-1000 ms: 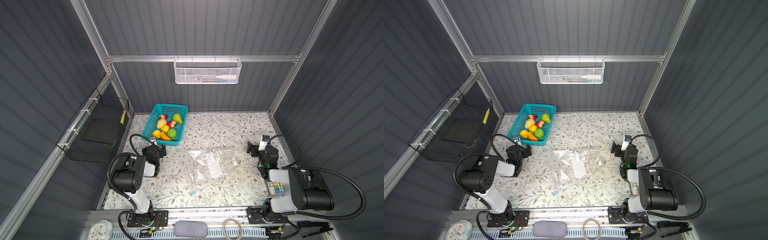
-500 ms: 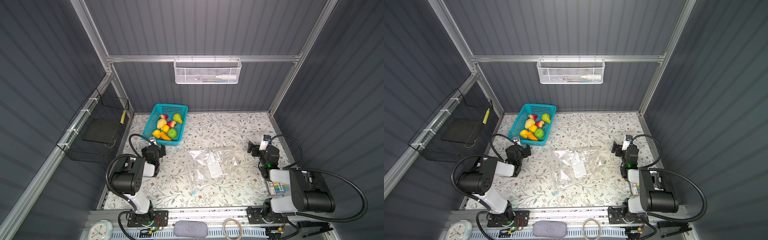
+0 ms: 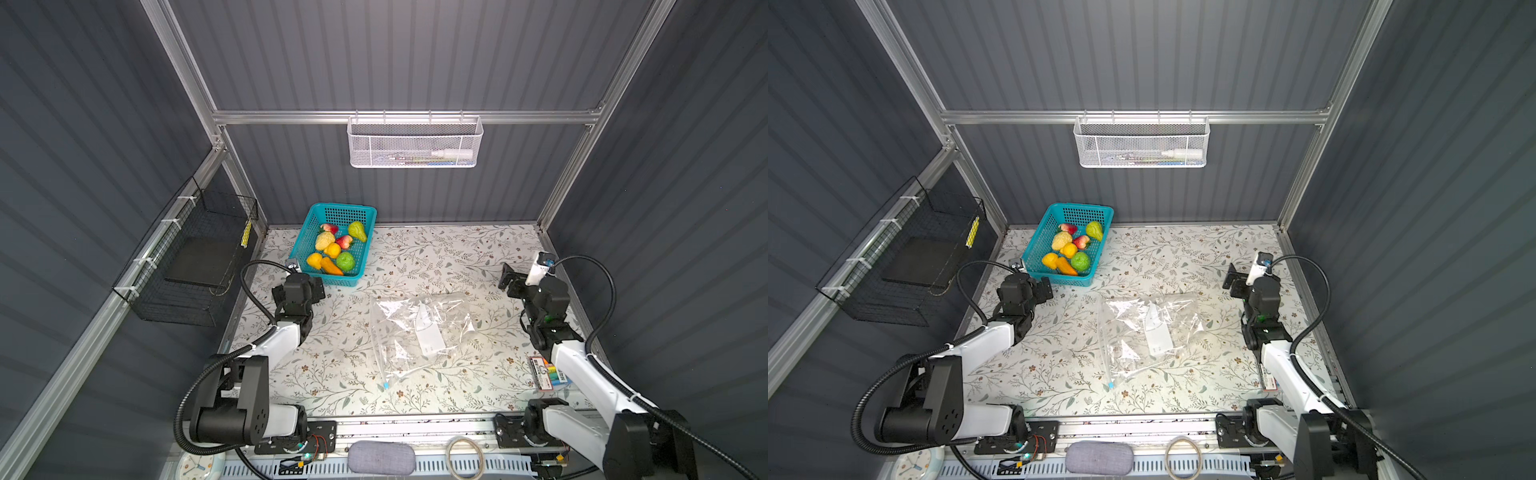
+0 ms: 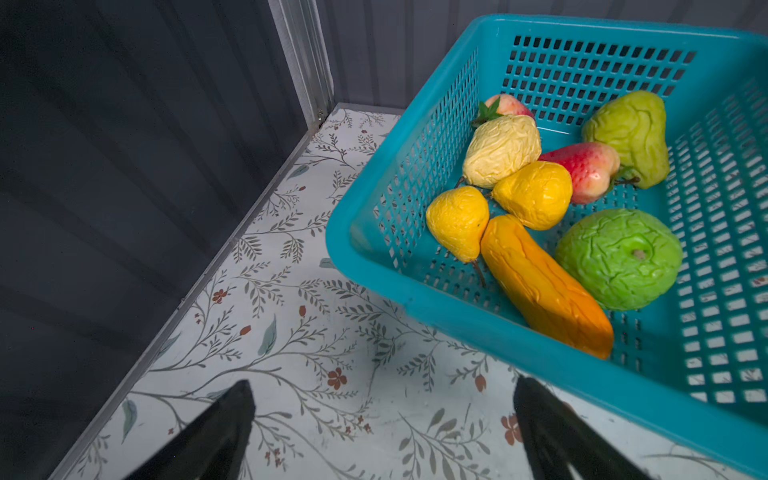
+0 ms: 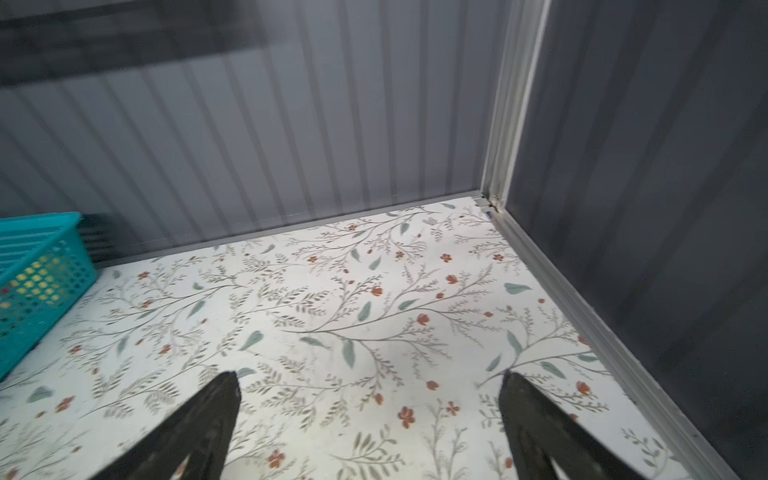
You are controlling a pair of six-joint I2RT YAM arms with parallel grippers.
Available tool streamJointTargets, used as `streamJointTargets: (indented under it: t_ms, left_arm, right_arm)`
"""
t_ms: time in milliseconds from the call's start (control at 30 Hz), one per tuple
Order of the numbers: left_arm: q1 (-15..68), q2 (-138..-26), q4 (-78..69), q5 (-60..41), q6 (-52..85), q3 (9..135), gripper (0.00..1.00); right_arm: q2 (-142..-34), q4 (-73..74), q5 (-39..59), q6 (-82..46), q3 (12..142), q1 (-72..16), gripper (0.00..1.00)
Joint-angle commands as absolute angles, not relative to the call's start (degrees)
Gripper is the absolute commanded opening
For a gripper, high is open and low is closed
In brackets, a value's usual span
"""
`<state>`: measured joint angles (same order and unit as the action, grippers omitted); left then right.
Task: Place the food in the zip-top bag and seal the zipper
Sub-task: 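Reach both grippers to the clear bag's open edge and grasp it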
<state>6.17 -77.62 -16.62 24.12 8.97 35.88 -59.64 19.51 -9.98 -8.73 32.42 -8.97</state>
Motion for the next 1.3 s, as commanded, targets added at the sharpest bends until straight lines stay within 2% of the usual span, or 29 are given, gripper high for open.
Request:
streamJointTargets:
  t_ms: [0,67,200,433,667,767,1000,1267]
  left_arm:
    - [5.8,-76.0,-4.1,22.4,15.8,38.0,0.99]
    - [5.9,-75.1,-0.5,18.0,18.7,38.9,0.99]
    - [7.3,-72.4,0.7,5.4,22.8,37.9,0.91]
    - [12.7,-69.4,-1.1,-12.0,31.1,33.2,0.79]
    - [18.2,-64.5,-2.1,-17.1,35.6,27.3,0.70]
    - [19.6,-63.8,-5.0,-21.7,38.2,25.0,0.63]
    - [22.8,-63.7,-6.3,-23.5,38.2,23.3,0.48]
    - [24.3,-68.6,-11.4,-23.6,38.1,23.3,0.11]
  right_arm:
    - [-60.3,3.9,-14.1,-11.6,37.1,-18.5,0.99]
    - [-61.8,-1.2,-14.2,-13.8,40.6,-24.2,0.99]
    - [-65.6,-7.9,-11.9,-21.5,46.1,-32.8,0.99]
    - [-73.4,-13.3,-11.4,-26.7,53.9,-43.9,0.99]
    - [-77.0,-15.6,-10.9,-32.8,57.3,-44.4,0.99]
    - [-78.6,-18.9,-11.8,-33.6,59.3,-43.2,0.99]
    - [-78.1,-20.0,-3.0,-32.9,58.5,-38.6,0.99]
    - [-76.8,-17.5,1.6,-33.1,57.7,-39.2,0.99]
